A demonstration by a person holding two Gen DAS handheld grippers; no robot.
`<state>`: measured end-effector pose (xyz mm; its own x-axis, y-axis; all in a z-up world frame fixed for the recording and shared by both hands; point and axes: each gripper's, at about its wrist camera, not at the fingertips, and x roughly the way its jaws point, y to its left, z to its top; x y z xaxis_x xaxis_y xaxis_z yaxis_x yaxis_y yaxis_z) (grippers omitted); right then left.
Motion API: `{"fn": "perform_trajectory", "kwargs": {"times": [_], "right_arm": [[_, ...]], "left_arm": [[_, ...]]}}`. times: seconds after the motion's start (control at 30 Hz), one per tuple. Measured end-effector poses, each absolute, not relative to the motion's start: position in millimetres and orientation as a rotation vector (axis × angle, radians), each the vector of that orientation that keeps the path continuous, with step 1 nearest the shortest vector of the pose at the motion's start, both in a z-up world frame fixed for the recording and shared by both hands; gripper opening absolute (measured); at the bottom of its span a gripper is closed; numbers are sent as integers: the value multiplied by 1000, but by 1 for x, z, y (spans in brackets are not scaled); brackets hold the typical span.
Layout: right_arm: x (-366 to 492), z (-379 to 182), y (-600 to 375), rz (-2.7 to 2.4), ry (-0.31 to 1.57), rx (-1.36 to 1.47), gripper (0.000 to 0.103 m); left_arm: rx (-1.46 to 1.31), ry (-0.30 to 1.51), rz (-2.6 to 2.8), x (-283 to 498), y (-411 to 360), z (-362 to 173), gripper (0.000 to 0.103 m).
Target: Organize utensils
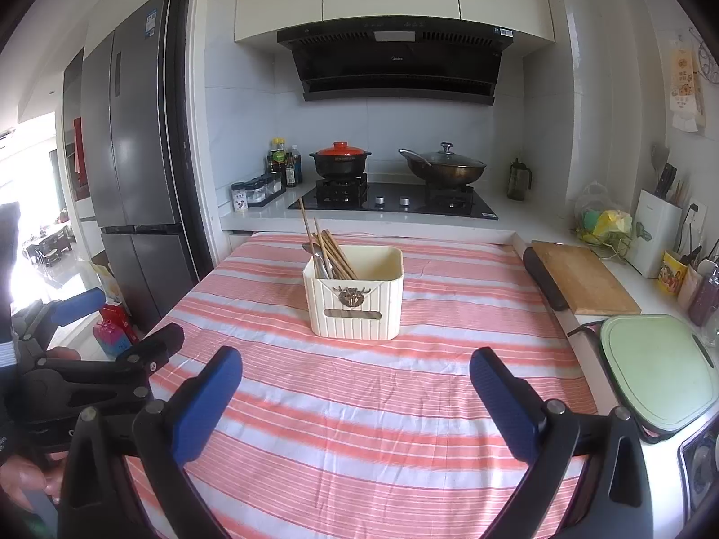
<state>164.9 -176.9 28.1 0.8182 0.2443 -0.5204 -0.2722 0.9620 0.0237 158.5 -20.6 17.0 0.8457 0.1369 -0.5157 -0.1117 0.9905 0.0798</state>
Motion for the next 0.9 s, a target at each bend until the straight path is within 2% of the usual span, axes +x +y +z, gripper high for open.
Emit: {"fn": "perform_trajectory", "kwargs": {"times": [0.9], "right_arm": [[158, 30, -172, 288, 550, -66, 103]], "left_arm": [[35, 553, 130, 156, -17, 19, 103]]}}
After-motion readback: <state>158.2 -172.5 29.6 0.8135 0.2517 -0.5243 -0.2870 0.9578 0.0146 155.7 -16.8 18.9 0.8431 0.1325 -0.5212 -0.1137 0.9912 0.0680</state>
